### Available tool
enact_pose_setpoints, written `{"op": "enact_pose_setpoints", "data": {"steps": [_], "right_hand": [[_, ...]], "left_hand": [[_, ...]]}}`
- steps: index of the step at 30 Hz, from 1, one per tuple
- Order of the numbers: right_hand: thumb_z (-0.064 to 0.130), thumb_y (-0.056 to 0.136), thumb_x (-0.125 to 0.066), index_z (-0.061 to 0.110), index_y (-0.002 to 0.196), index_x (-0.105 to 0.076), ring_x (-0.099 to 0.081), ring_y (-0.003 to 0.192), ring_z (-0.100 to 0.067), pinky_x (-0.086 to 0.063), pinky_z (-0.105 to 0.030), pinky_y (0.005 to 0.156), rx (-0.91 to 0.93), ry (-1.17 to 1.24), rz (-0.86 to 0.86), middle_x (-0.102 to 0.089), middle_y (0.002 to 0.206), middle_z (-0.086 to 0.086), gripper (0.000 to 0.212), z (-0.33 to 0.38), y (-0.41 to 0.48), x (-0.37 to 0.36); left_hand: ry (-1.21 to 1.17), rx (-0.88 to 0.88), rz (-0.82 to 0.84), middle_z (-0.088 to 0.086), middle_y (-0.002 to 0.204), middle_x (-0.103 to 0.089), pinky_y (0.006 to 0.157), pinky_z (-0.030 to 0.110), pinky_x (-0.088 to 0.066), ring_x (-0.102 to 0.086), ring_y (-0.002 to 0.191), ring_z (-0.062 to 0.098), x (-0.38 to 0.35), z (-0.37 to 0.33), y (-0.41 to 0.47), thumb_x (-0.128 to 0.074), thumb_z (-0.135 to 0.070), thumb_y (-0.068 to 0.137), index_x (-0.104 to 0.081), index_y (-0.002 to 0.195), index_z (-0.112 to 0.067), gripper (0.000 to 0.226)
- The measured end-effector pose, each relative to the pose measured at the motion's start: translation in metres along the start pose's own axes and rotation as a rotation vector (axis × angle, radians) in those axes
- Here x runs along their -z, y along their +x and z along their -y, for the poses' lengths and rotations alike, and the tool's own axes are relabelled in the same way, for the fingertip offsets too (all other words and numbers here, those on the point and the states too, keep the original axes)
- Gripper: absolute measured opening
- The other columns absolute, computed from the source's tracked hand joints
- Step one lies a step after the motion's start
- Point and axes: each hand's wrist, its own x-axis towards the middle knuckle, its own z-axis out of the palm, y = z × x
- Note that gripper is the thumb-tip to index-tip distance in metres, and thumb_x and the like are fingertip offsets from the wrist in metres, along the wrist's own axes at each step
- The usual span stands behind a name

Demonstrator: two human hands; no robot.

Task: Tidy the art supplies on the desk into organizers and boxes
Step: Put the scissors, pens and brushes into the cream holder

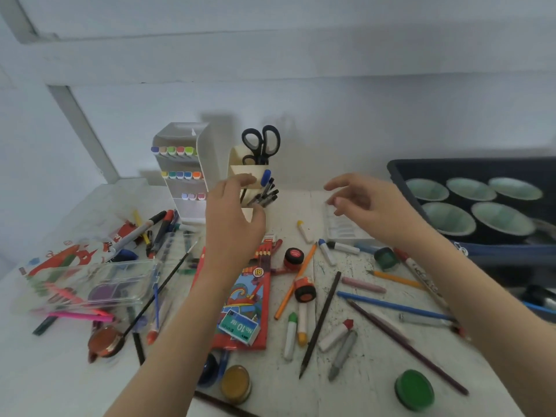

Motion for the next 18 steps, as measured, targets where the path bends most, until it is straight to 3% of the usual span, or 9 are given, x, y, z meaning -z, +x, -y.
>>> {"op": "enact_pose_setpoints", "data": {"steps": [3,7,11,13,15,18], "right_hand": [[0.019,0.091,-0.056,0.033,0.103,-0.059,-0.065,0.078,0.002,-0.052,-0.012,0.072,-0.066,-0.010,-0.039,-0.069,0.091,0.011,0.019,-0.008,-0.027,0.015],[0.023,0.090,-0.057,0.041,0.097,-0.058,-0.062,0.078,0.004,-0.050,-0.011,0.065,-0.154,-0.082,-0.089,-0.066,0.083,0.016,0.020,-0.020,-0.069,0.017],[0.035,0.090,-0.053,0.044,0.114,-0.053,-0.048,0.095,0.017,-0.038,-0.008,0.082,-0.202,-0.249,0.035,-0.052,0.100,0.033,0.026,-0.032,-0.112,-0.002],[0.038,0.091,-0.053,0.044,0.119,-0.051,-0.040,0.099,0.020,-0.030,-0.001,0.082,-0.217,-0.286,0.055,-0.044,0.107,0.037,0.029,-0.037,-0.130,-0.006],[0.035,0.091,-0.055,0.040,0.120,-0.053,-0.041,0.105,0.017,-0.028,0.002,0.085,-0.241,-0.301,0.028,-0.046,0.113,0.034,0.030,-0.042,-0.149,0.003],[0.030,0.090,-0.057,0.035,0.122,-0.053,-0.045,0.108,0.007,-0.034,-0.010,0.093,-0.320,-0.340,-0.020,-0.053,0.117,0.023,0.033,-0.048,-0.172,0.026]], "left_hand": [[-0.100,0.015,0.068,-0.008,0.102,-0.059,0.082,-0.003,-0.028,-0.051,0.093,0.000,-0.003,-0.014,-0.014,-0.063,-0.001,0.078,-0.057,0.108,-0.019,0.036],[-0.188,0.052,0.181,-0.019,0.089,-0.061,0.076,0.003,-0.037,-0.055,0.090,-0.002,-0.017,-0.030,-0.036,-0.063,-0.004,0.079,-0.056,0.097,-0.031,0.033],[-0.243,0.002,0.369,-0.018,0.088,-0.063,0.073,0.004,-0.038,-0.057,0.088,-0.004,-0.044,-0.054,-0.058,-0.064,-0.008,0.081,-0.058,0.096,-0.031,0.028],[-0.259,-0.020,0.473,-0.018,0.090,-0.063,0.074,0.002,-0.036,-0.056,0.089,-0.005,-0.057,-0.067,-0.068,-0.064,-0.010,0.082,-0.059,0.097,-0.030,0.026],[-0.295,-0.034,0.584,-0.018,0.092,-0.062,0.073,0.000,-0.037,-0.055,0.090,-0.004,-0.073,-0.081,-0.076,-0.063,-0.010,0.083,-0.060,0.099,-0.029,0.025],[-0.318,-0.117,0.759,-0.020,0.096,-0.059,0.071,-0.001,-0.037,-0.049,0.095,-0.009,-0.092,-0.098,-0.085,-0.063,-0.014,0.084,-0.059,0.103,-0.031,0.026]]}}
